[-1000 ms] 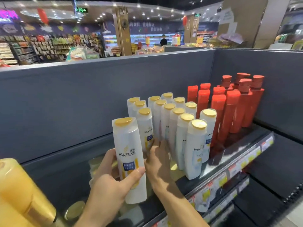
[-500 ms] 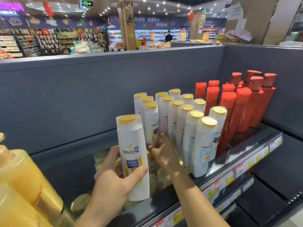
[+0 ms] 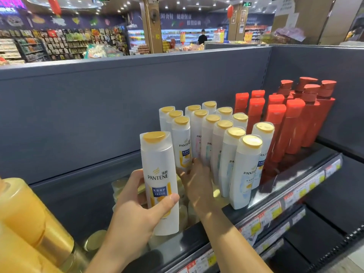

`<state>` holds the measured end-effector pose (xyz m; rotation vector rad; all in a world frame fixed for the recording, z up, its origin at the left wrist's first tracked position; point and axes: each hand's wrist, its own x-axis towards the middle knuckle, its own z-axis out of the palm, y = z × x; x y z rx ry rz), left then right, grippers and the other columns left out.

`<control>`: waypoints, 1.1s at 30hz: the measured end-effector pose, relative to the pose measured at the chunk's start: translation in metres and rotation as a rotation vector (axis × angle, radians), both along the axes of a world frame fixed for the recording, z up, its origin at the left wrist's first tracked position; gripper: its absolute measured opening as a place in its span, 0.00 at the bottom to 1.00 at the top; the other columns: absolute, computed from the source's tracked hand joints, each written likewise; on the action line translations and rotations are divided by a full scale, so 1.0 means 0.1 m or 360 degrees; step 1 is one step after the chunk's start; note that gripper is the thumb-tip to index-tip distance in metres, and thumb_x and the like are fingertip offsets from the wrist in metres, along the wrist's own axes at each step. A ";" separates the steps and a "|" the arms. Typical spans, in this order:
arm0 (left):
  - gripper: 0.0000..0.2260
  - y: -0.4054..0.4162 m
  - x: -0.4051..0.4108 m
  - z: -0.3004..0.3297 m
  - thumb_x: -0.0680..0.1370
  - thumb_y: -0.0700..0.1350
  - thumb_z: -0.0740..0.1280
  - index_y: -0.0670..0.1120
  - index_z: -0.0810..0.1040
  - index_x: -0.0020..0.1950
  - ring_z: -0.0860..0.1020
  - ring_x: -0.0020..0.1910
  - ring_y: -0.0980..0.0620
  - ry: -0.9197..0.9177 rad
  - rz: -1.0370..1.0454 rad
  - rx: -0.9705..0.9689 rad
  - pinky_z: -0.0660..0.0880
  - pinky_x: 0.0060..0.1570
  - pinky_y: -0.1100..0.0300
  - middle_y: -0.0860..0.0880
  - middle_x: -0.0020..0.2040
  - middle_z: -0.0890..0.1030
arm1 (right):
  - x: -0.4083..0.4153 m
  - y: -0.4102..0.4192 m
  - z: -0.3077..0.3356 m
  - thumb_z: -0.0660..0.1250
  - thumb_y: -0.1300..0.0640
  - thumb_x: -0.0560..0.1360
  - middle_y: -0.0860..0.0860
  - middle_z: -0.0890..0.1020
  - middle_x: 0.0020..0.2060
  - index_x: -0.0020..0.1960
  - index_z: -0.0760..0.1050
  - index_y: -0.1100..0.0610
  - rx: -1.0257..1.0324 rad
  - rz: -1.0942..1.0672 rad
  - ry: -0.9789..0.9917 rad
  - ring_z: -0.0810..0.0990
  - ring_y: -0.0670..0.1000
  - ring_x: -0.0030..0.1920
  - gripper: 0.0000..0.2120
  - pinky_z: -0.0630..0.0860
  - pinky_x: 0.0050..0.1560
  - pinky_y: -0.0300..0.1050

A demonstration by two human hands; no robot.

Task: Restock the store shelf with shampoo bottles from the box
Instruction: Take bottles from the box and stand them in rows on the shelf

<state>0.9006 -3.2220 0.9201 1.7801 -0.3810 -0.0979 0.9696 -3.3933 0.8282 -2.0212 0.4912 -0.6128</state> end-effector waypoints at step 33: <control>0.19 -0.75 0.54 -0.14 0.69 0.47 0.77 0.50 0.71 0.53 0.79 0.43 0.60 -0.0296 0.0137 0.0081 0.76 0.39 0.63 0.55 0.46 0.80 | -1.15 -0.21 0.13 0.27 0.30 0.66 0.50 0.49 0.79 0.79 0.50 0.57 -0.1009 0.0652 0.0701 0.45 0.47 0.78 0.50 0.41 0.73 0.40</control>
